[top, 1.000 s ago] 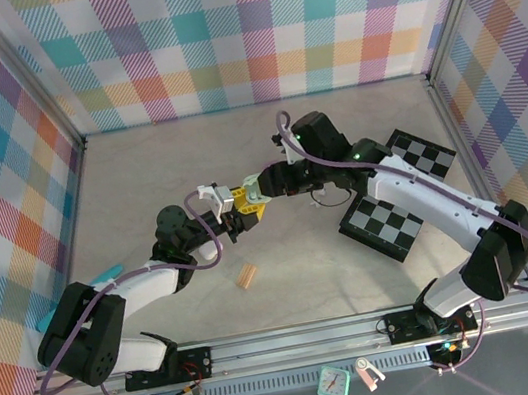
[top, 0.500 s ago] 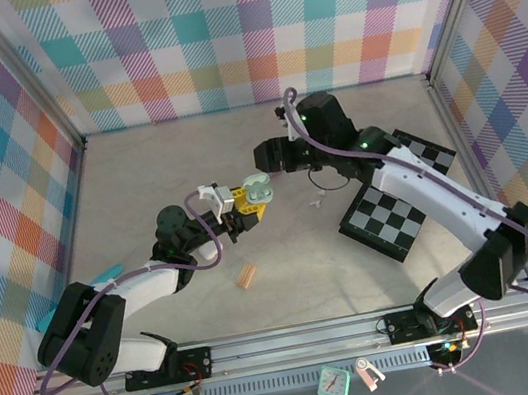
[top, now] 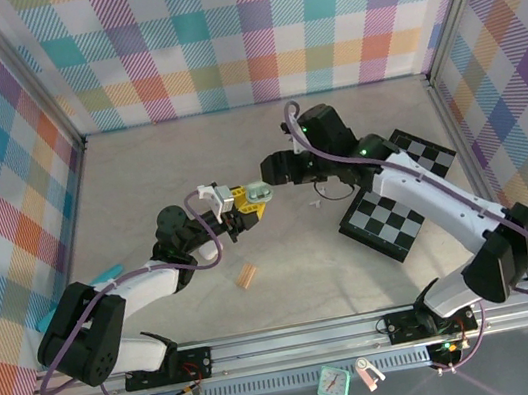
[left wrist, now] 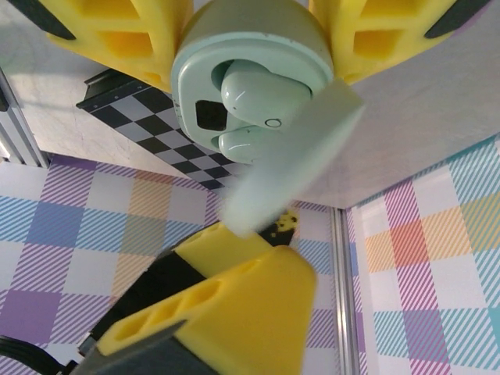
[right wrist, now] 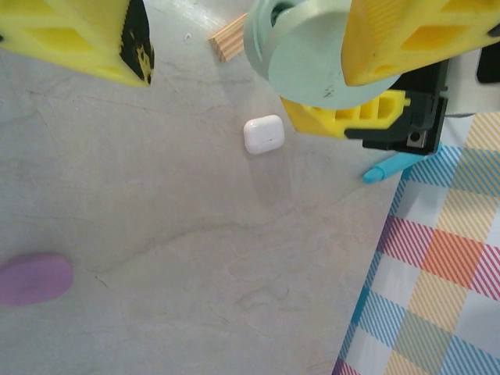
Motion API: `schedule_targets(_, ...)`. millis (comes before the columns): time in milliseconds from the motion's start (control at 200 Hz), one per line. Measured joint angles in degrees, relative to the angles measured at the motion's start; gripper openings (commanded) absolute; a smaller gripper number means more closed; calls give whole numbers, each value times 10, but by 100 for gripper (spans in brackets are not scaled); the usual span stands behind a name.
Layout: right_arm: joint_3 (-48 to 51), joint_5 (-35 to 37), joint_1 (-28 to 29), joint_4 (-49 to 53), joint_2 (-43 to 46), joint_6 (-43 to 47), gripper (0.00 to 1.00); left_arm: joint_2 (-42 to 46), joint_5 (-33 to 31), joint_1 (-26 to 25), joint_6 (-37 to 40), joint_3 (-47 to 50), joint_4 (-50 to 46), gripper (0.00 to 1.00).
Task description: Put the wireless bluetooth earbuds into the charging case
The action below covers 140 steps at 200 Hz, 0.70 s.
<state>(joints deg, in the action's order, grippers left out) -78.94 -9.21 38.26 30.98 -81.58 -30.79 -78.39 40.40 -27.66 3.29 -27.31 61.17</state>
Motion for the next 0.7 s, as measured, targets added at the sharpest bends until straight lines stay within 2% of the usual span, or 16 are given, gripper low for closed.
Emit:
schedule_targets(135,15,-5,0,-3,22,-2,68,0,-2,-1,-5,-4,10,25)
schedule_targets(250,17,-23,-1,-19,25,-17,78,0,-4,-1,-8,-7,18,25)
schedule_targets(495,94,-138,-24,-127,33,-104,81,0,-17,-3,-14,-7,27,25)
schedule_targets(700,147,-203,-30,-197,43,-171,81,0,-31,-3,-23,-7,49,25)
